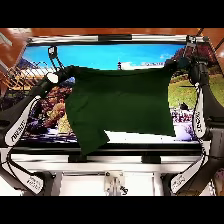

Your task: Fold the shirts.

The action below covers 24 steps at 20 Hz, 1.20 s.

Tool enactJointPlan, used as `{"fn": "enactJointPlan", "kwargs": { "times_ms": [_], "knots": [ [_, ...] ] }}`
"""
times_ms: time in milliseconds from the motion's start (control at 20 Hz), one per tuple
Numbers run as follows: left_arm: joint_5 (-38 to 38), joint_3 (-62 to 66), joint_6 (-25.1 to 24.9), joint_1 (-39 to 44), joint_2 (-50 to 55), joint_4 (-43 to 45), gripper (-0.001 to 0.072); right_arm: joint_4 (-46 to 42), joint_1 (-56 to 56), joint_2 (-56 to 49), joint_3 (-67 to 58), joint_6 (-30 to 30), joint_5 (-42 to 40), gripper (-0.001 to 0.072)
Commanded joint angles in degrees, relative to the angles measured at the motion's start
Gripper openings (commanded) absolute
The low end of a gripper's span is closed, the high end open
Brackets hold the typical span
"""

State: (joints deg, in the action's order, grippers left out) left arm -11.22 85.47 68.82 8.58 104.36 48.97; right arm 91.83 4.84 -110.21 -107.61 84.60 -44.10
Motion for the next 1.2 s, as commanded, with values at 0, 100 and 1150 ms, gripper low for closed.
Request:
{"fn": "enactJointPlan", "kwargs": {
  "times_ms": [0,100,1150],
  "knots": [
    [-2.9,0.3,1.4,0.3,1.0,-0.2,0.0036,-0.3,-0.1,-0.5,0.0,-0.5,-8.5,0.0067],
    [-8.0,1.3,1.0,-0.1,1.0,-0.1,0.0036,-0.8,0.3,-0.4,0.0,-0.5,-12.3,0.0067],
    [-46.6,15.4,5.5,-6.7,3.3,0.7,0.0039,2.2,1.0,3.2,0.0,0.5,-22.8,0.0123]
  ]
}}
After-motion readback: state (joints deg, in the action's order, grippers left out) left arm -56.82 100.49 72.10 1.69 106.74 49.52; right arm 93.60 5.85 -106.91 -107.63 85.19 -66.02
